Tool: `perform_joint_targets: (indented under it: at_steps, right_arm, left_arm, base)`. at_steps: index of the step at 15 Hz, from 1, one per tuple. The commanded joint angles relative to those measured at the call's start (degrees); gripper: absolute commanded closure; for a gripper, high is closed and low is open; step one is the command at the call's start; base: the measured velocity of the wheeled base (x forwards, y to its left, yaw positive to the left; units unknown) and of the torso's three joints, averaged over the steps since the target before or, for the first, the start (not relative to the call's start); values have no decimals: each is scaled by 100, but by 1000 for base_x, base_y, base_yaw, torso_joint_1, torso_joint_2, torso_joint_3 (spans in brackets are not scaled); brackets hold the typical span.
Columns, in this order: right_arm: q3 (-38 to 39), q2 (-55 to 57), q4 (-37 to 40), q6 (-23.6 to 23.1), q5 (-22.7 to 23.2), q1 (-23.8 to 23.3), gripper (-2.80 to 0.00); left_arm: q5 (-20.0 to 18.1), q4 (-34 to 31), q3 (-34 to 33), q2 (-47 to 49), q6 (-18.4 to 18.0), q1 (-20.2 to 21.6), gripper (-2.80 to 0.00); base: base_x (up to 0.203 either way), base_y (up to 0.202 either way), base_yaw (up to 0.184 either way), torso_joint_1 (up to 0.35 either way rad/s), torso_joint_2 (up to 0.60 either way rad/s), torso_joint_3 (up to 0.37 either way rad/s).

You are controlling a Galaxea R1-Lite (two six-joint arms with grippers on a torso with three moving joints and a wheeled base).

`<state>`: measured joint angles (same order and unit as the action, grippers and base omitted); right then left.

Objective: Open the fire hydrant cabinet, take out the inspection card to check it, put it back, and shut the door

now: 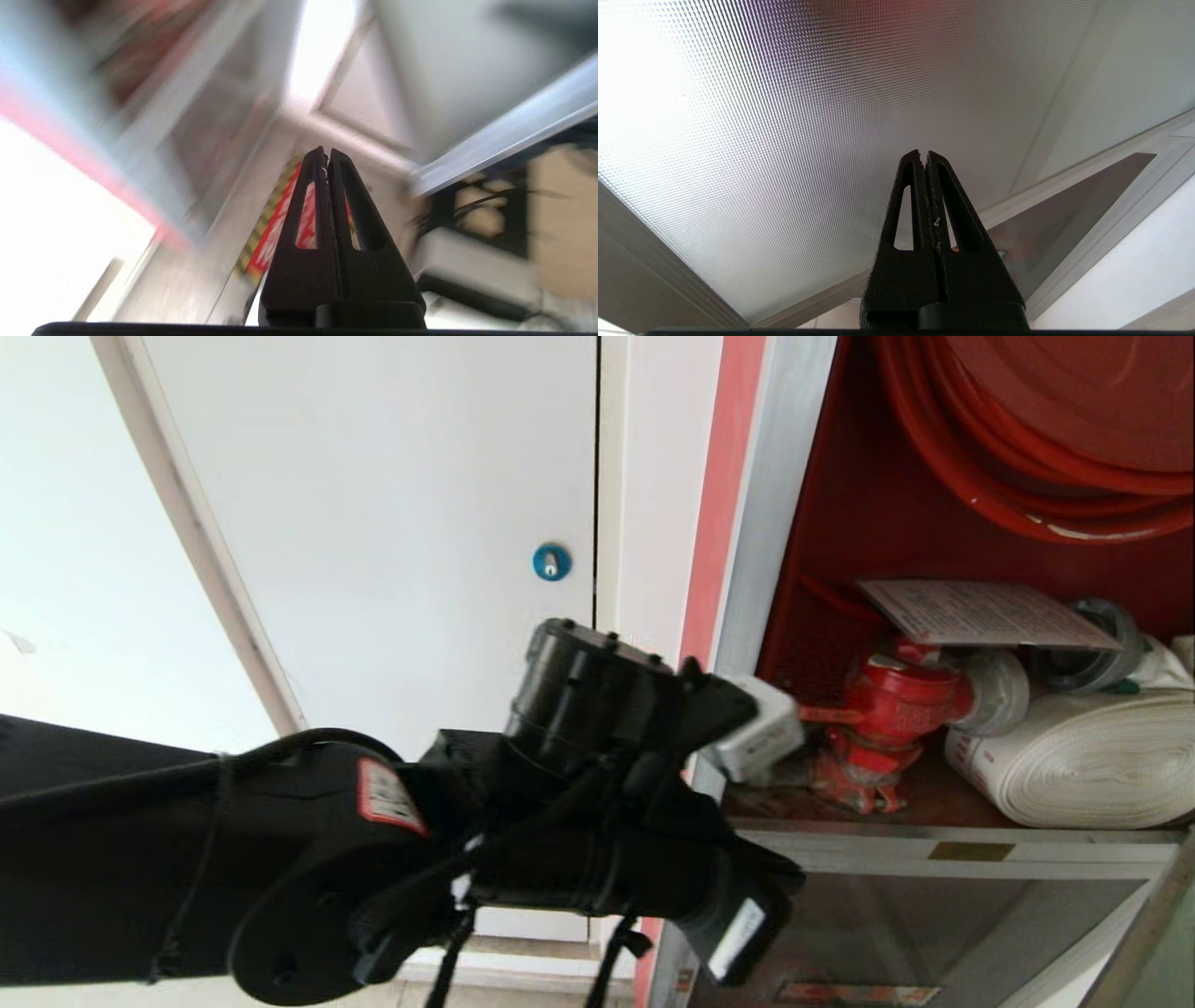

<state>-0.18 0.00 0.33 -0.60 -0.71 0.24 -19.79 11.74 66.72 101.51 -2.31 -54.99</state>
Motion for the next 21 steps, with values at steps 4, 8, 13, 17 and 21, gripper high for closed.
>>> perform_joint_targets:
  at_steps: [4,8,13,17,21]
  right_arm:
    - [8,9,2,-2,0,2,0]
    - [1,9,2,-2,0,2,0]
    - [1,9,2,-2,0,2,0]
    - [1,9,2,-2,0,2,0]
    - [3,9,2,-2,0,2,0]
  left_arm:
    - [-9,8,-1173,-1130,-272,1733,0]
    - [10,4,-2054,-2542,-531,3508,0]
    - [7,-25,-2972,-4871,-575,5478,0]
    - [-97,-76,-3760,-6760,-215,6065,0]
    - [-164,-600,-4097,-7800,-9,6113,0]
  base:
    - [0,0,0,0,0,0]
    - [0,0,0,0,0,0]
    - [0,0,0,0,0,0]
    - [0,0,0,0,0,0]
    - [0,0,0,0,0,0]
